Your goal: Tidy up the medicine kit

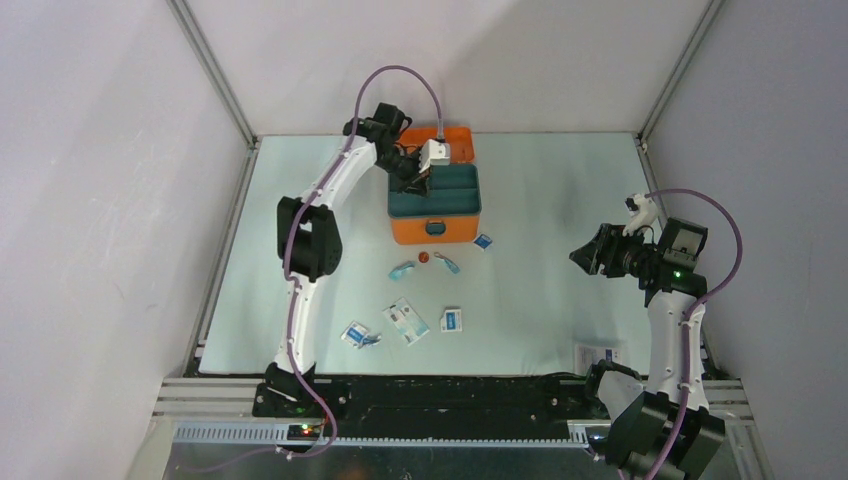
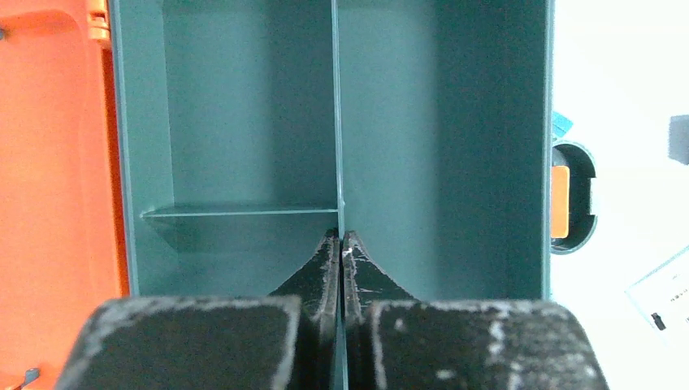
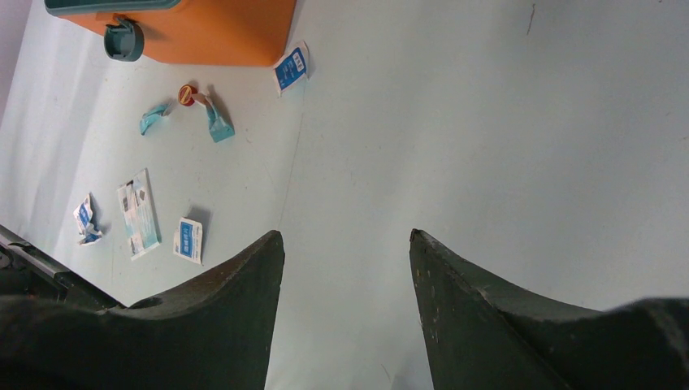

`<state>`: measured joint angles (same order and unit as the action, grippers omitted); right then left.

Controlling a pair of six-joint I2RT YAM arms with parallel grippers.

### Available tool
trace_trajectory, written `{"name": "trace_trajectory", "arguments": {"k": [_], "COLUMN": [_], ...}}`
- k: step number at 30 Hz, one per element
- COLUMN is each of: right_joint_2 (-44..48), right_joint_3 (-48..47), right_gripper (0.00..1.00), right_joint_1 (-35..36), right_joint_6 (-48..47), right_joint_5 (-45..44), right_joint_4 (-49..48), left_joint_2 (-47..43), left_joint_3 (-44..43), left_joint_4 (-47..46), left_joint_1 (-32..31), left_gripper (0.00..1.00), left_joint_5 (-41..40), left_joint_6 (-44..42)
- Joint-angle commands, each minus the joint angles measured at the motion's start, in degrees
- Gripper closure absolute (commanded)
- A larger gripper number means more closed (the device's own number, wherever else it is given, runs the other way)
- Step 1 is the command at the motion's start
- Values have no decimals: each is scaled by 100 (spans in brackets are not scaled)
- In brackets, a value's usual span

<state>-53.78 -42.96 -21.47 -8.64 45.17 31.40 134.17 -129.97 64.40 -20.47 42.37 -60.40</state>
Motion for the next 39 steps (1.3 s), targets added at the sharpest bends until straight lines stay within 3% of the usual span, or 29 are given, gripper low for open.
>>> {"name": "trace_trajectory", "arguments": {"k": [1,7,14,17,20,23,25,30,35,39], "right_joint_2": [45,96,77,-176,-806,-1466,-1902,-2705,-3573,-3996], "right_joint_3": [12,22,-40,-443,-1208,-1847,-2203,-2663,-3134,-3302], "right_gripper": [37,36,35,35,34,34,34,36,42,44], "right_joint_1": [20,20,188,846,1662,2809,3420,4703,5550,6034], "right_joint_6": [-40,3,50,-164,-415,-635,-848,-997,-996,-1376], "right_joint_5": [89,118,48,-420,-841,-1377,-1707,-2349,-2862,-2687], "right_joint_4": [-161,-182,-236,-59,341,713,834,254,36,298], "left_joint_2": [5,-18,-707,-1118,-1577,-2063,-2568,-4149,-6493,-6894], "left_joint_3": [89,25,-61,-73,-137,-103,378,3021,5977,6926], "left_joint_4": [63,51,14,5,-101,-340,-516,-1920,-4126,-4524], "left_joint_1": [-19,-34,-10,-19,-22,-4,10,80,251,653], "left_gripper": [96,69,59,49,47,42,37,37,34,31], "left_joint_5": [104,-231,-468,-581,-1019,-1554,-1633,-2432,-3495,-3245], "left_joint_6": [-143,11,191,388,1002,2750,3649,5263,5960,6247]}}
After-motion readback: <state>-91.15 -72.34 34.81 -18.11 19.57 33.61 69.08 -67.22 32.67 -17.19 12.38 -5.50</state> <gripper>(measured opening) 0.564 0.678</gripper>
